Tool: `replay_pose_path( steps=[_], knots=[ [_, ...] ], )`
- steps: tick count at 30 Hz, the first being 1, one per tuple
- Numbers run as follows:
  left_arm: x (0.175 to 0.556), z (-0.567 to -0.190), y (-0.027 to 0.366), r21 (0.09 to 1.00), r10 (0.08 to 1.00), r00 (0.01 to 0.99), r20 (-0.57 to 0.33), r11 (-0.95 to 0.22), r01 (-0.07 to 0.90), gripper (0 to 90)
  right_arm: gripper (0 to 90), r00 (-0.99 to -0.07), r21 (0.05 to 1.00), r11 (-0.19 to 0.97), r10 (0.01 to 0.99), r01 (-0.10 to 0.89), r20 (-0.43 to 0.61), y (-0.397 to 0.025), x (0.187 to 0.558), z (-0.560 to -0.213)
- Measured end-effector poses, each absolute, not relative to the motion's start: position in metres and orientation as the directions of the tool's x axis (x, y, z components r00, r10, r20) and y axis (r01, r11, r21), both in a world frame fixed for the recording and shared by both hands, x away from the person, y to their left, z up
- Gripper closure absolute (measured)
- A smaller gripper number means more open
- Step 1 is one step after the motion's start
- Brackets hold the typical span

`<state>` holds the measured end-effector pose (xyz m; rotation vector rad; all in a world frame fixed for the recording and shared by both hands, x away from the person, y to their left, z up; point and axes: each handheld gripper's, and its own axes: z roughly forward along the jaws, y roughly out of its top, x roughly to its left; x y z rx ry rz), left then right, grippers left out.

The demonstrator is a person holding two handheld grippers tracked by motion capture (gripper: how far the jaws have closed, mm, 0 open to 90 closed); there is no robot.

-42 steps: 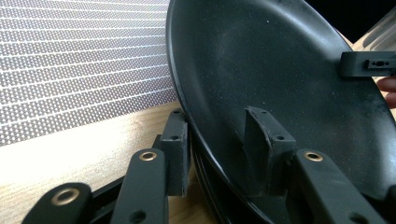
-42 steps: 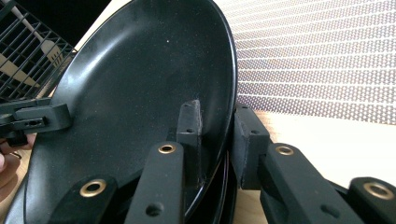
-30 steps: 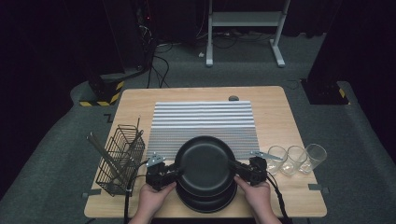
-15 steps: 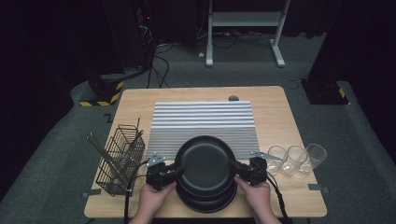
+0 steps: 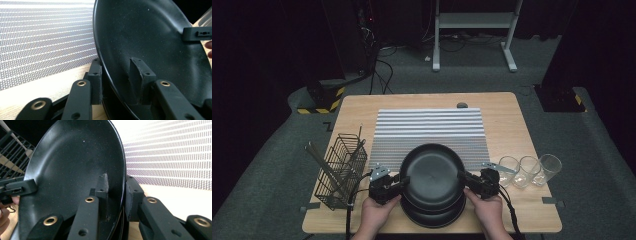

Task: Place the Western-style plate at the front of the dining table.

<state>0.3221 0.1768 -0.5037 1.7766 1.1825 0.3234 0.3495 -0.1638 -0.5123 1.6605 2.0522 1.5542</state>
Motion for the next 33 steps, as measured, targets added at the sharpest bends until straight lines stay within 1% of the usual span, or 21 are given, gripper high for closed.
replay_pose_path(
  steps=[8,17,19,24,27,33],
  knots=[
    [0.321,-0.503,0.176,0.821,0.825,0.502,-0.260,-0.085,0.565,64.7,77.2,-0.416,0.727,-0.109,0.759,0.677,0.501,-0.166,0.348,-0.511],
    [0.319,-0.503,0.178,0.837,0.813,0.516,-0.270,-0.067,0.542,67.7,79.0,-0.439,0.751,-0.122,0.745,0.649,0.502,-0.169,0.345,-0.506],
    [0.319,-0.504,0.179,0.840,0.806,0.521,-0.280,-0.058,0.540,68.0,79.7,-0.450,0.757,-0.123,0.739,0.642,0.502,-0.170,0.343,-0.505],
    [0.316,-0.502,0.181,0.854,0.794,0.535,-0.288,-0.041,0.519,69.8,81.0,-0.507,0.806,-0.125,0.719,0.579,0.476,-0.173,0.335,-0.500],
    [0.318,-0.503,0.181,0.849,0.792,0.534,-0.297,-0.036,0.527,69.8,80.8,-0.506,0.801,-0.132,0.713,0.585,0.487,-0.172,0.336,-0.500],
    [0.317,-0.503,0.179,0.855,0.790,0.541,-0.287,-0.044,0.517,69.9,80.0,-0.497,0.792,-0.137,0.711,0.596,0.497,-0.174,0.339,-0.503]
  ],
)
